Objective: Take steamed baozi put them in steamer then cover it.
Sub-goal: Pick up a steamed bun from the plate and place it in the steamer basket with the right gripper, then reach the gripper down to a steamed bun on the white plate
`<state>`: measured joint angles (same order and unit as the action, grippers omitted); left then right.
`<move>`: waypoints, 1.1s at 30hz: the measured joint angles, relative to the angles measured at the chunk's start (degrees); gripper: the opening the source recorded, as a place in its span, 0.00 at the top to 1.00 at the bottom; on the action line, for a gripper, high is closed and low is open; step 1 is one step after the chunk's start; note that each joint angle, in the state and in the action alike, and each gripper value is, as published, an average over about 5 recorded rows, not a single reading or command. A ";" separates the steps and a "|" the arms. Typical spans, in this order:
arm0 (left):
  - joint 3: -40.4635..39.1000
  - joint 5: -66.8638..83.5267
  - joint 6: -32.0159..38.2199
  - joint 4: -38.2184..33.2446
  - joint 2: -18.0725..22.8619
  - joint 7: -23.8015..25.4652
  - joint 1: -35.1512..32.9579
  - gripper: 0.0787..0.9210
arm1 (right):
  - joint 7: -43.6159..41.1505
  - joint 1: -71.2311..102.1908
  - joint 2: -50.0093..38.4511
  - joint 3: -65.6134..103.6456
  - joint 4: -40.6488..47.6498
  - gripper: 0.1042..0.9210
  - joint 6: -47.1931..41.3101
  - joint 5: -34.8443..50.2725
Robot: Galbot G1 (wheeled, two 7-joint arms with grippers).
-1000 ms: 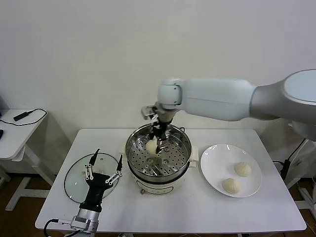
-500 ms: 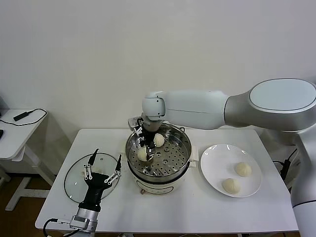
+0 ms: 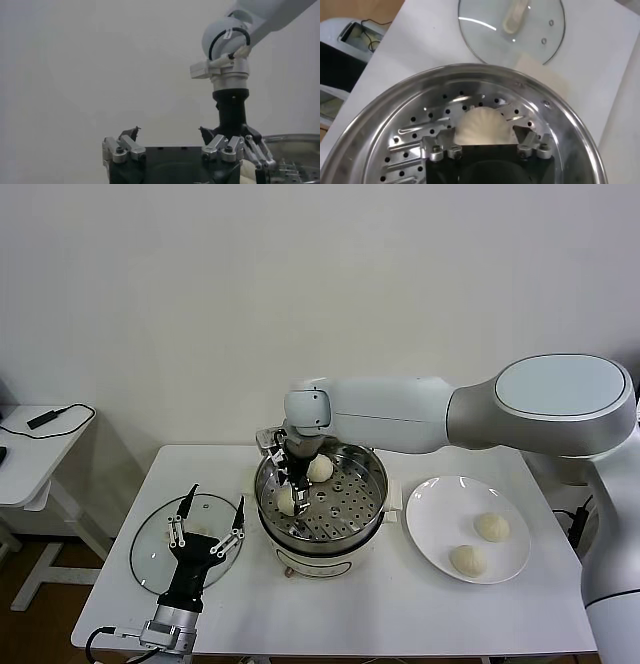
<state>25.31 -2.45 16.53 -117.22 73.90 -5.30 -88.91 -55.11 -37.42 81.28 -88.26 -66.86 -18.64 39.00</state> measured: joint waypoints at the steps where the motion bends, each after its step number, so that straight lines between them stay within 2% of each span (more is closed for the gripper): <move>1: -0.02 0.00 -0.01 -0.03 0.00 0.00 0.00 0.12 | -0.17 -0.42 -0.74 0.23 -0.70 0.12 0.05 -0.08; 7: -0.46 0.00 -0.02 -0.04 -0.17 0.00 0.29 0.12 | -2.29 -3.85 -7.76 1.59 -6.11 0.12 0.93 -1.42; 14: -1.02 0.00 -0.15 0.01 -0.66 -0.01 0.79 0.12 | -6.50 -7.25 -20.36 2.16 -10.92 0.12 3.37 -5.07; 25: -1.29 -0.04 -0.24 0.33 -0.70 -0.01 1.03 0.12 | -11.08 -4.78 -39.70 1.89 -12.71 0.12 9.03 -13.75; 33: -1.17 -0.20 -0.42 0.27 -0.56 -0.05 0.89 0.12 | -10.12 2.70 -46.52 3.00 -12.90 0.12 10.85 -18.20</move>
<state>24.14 -2.65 16.10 -116.94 73.35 -5.35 -88.02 -65.22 -34.72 34.76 -85.26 -79.75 -7.79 20.80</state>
